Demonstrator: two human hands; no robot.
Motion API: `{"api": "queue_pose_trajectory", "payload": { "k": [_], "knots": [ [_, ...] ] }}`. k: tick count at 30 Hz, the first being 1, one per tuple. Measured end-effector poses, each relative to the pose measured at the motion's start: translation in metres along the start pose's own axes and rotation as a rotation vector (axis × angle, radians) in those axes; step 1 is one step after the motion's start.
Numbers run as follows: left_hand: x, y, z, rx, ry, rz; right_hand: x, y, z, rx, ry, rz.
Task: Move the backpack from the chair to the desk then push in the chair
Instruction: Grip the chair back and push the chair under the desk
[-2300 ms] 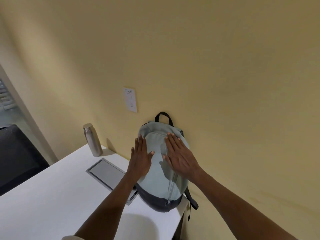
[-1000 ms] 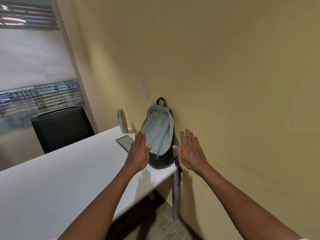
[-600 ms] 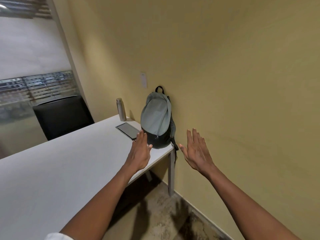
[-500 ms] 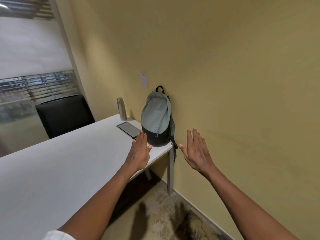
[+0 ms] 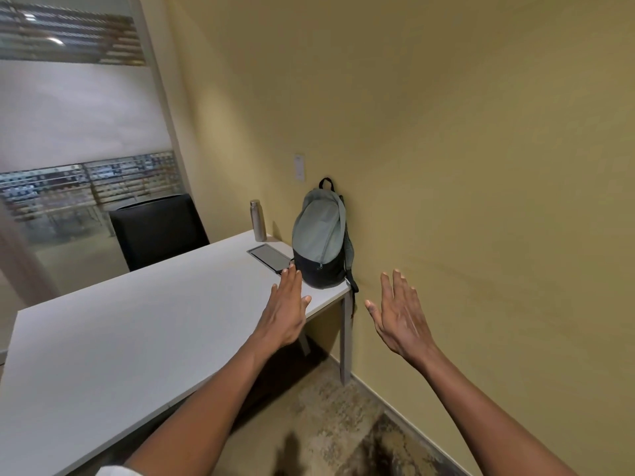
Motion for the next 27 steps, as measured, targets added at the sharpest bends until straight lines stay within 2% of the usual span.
{"api": "queue_pose_trajectory", "payload": {
  "k": [17, 27],
  "knots": [
    [0.083, 0.022, 0.054, -0.003, 0.005, -0.043, 0.091, -0.033, 0.021, 0.002, 0.021, -0.029],
    [0.192, 0.002, 0.129, 0.031, -0.02, -0.103, 0.206, -0.112, 0.037, 0.04, 0.061, -0.087]
  ]
}}
Point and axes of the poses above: each hand's wrist, its own x-axis away from the middle knuckle, its own z-axis out of the back of the hand, y = z × x, the point moved 4 cm from there along -x, towards the middle knuckle, and after that the axes turned 15 degrees about -z, right-handed, at the moved point
